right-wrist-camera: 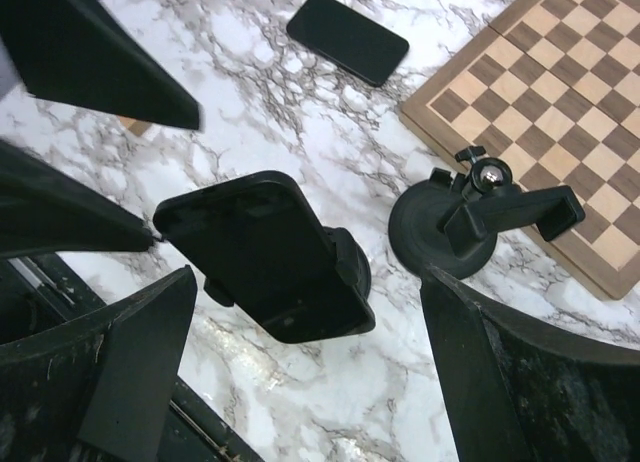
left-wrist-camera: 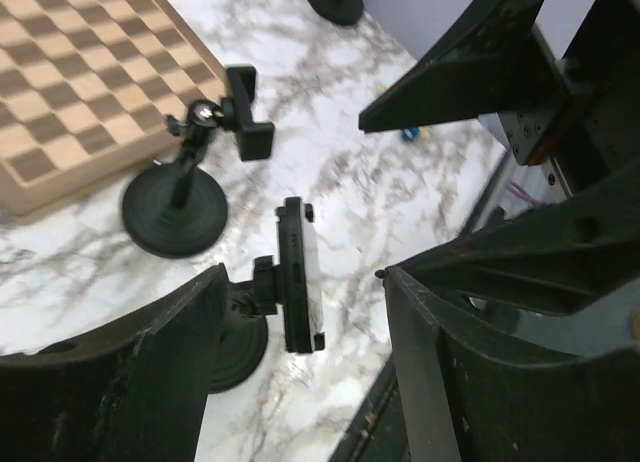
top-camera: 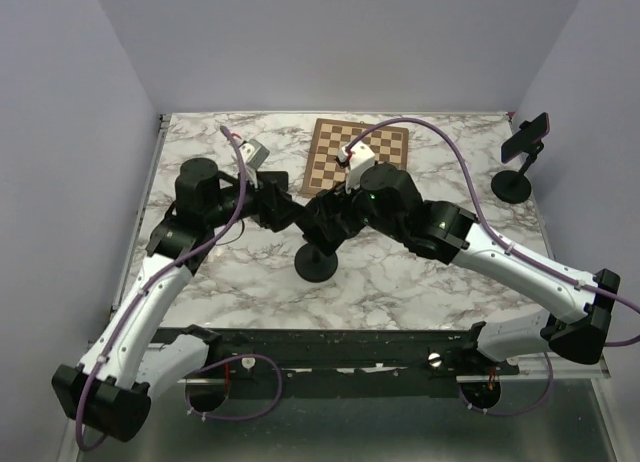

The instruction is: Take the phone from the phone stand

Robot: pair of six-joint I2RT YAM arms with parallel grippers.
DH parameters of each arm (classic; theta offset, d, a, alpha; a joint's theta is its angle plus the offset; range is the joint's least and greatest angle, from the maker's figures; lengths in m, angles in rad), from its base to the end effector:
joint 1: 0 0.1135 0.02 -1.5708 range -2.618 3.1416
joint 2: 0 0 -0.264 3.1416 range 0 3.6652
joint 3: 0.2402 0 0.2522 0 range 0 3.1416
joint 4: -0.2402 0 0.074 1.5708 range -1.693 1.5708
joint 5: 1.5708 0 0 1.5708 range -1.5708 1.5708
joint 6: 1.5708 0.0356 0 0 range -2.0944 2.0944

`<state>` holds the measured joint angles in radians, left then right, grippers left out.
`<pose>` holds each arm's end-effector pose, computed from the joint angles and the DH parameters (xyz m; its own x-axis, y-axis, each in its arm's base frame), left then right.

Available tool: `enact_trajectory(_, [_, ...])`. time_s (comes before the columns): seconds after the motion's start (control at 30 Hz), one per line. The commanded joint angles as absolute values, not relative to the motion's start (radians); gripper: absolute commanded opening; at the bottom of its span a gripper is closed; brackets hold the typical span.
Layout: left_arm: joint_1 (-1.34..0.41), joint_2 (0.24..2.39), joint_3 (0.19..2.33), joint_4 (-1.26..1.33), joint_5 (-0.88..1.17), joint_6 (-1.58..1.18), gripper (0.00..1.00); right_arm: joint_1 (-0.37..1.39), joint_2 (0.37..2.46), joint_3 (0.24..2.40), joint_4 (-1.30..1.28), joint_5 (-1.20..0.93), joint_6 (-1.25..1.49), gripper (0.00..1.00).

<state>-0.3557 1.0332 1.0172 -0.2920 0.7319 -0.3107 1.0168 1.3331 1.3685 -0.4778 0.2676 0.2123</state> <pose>0.2040 -0.1012 0.3659 -0.5323 -0.0449 -0.8454 0.7282 0.4851 -0.4842 0.1650 0.2488 0.3923 -0.3665 -0.2062 -0.9073 -0.6314 0.7714 0.0798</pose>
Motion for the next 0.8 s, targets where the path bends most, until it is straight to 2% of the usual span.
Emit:
enact_trajectory(0.0, [-0.354,0.841,0.917,-0.276,0.467,-0.329,0.72,1.033,1.350,1.405,-0.560,0.299,0.195,1.00])
enact_trajectory(0.23, [-0.351,0.520,0.722,-0.280,0.170,-0.435,0.77,1.094,1.388,1.406,-0.516,0.257,0.154,1.00])
enact_trajectory(0.43, [-0.351,0.399,0.635,-0.319,0.180,-0.485,0.78,1.117,1.462,1.455,-0.519,0.344,0.165,1.00])
enact_trajectory(0.6, [-0.351,0.352,0.585,-0.329,0.207,-0.558,0.92,1.120,1.486,1.475,-0.518,0.425,0.176,1.00])
enact_trajectory(0.77, [-0.351,0.348,0.550,-0.322,0.251,-0.598,0.94,1.121,1.516,1.494,-0.530,0.413,0.184,1.00])
